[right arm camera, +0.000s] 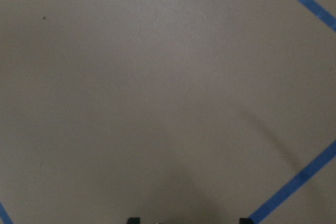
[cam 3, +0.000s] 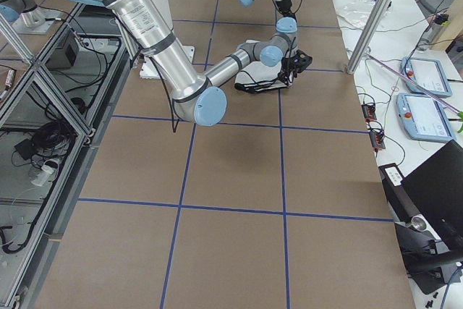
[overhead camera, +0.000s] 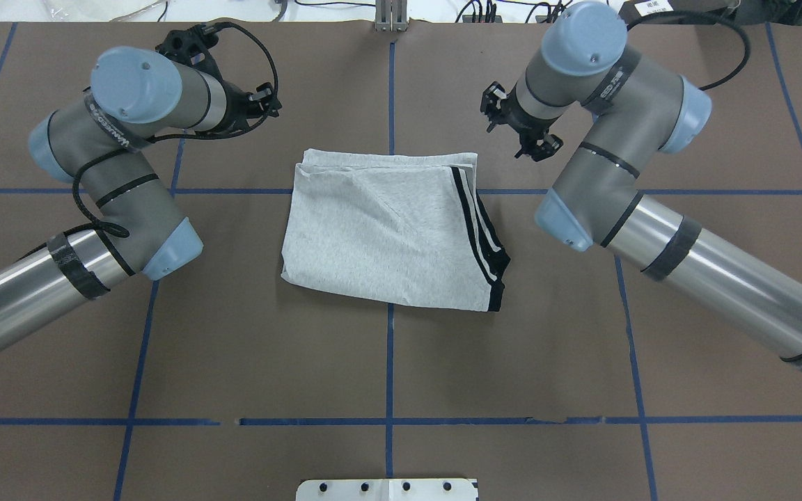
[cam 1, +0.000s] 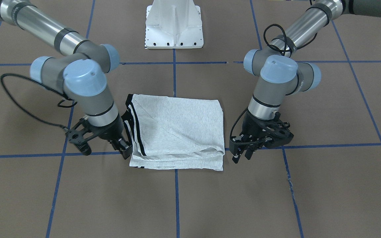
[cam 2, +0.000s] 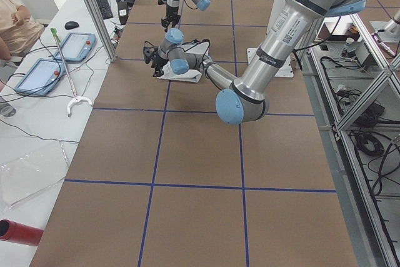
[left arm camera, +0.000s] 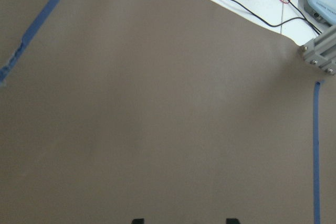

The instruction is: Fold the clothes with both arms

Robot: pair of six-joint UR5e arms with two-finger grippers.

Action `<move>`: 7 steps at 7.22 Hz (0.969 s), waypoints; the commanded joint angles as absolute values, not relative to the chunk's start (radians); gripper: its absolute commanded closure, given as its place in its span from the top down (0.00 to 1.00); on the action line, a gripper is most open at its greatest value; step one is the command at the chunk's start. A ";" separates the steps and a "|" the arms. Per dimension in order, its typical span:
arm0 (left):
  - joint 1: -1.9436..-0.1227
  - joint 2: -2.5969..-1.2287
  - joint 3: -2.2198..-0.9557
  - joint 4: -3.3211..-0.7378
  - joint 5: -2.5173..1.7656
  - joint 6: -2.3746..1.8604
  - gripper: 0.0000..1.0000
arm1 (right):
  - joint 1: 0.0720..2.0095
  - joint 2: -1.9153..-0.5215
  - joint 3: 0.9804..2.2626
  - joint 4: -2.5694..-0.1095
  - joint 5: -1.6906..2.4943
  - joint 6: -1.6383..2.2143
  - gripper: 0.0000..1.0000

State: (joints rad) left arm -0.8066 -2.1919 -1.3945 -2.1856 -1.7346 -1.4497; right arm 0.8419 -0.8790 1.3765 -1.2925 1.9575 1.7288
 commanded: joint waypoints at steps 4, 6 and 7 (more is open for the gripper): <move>-1.018 -2.099 -1.414 -2.180 -2.082 -0.948 0.61 | 1.049 -0.980 1.336 -1.304 2.113 1.244 1.00; -1.177 -2.004 -1.417 -2.154 -2.188 -0.556 0.61 | 1.202 -1.038 1.350 -1.436 2.263 0.902 1.00; -1.271 -1.965 -1.457 -2.082 -2.286 -0.476 0.61 | 1.280 -1.099 1.405 -1.497 2.311 0.736 1.00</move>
State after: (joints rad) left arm -1.1623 -2.0142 -1.4260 -2.1439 -2.1852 -0.6240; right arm 1.1844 -1.0392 1.3598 -1.4182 2.2410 0.9474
